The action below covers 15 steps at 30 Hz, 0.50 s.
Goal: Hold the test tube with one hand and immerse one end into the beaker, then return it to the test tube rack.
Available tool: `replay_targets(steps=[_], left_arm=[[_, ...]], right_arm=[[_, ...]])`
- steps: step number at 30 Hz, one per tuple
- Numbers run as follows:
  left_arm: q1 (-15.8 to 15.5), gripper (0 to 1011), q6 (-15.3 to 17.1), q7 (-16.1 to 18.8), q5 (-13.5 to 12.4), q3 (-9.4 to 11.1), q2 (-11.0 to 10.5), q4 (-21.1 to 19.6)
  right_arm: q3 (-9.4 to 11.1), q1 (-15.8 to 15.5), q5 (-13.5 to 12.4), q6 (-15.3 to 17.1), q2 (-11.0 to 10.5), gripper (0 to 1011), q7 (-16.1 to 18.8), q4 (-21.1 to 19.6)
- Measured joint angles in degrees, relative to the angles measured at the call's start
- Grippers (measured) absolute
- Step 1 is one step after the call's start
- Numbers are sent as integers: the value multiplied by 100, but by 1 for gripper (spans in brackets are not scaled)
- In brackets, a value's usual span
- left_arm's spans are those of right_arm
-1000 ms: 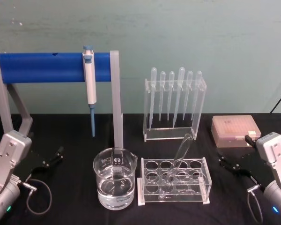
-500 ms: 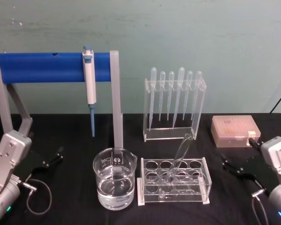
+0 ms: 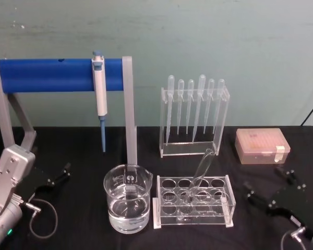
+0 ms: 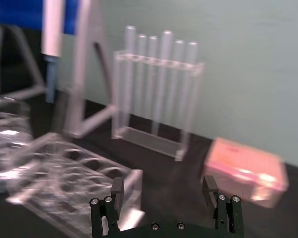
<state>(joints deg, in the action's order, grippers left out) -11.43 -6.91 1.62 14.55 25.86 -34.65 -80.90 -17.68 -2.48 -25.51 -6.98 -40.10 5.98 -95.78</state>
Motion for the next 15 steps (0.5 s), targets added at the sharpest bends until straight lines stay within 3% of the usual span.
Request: replay_targets(steps=[3,7,12,15], left_arm=[[0,1000,0,0,0,0,0,0],[0,1000,0,0,0,0,0,0],[0,1000,0,0,0,0,0,0],[0,1000,0,0,0,0,0,0]], right_arm=[[33,-127,-379,194,17,1000,350,-261],[12,-147,-651,394,96,1000,646,-418],[-66,-24,-848,562,280,1000,912,-430],[-178,180,-909,672,530,1000,1071,-289]])
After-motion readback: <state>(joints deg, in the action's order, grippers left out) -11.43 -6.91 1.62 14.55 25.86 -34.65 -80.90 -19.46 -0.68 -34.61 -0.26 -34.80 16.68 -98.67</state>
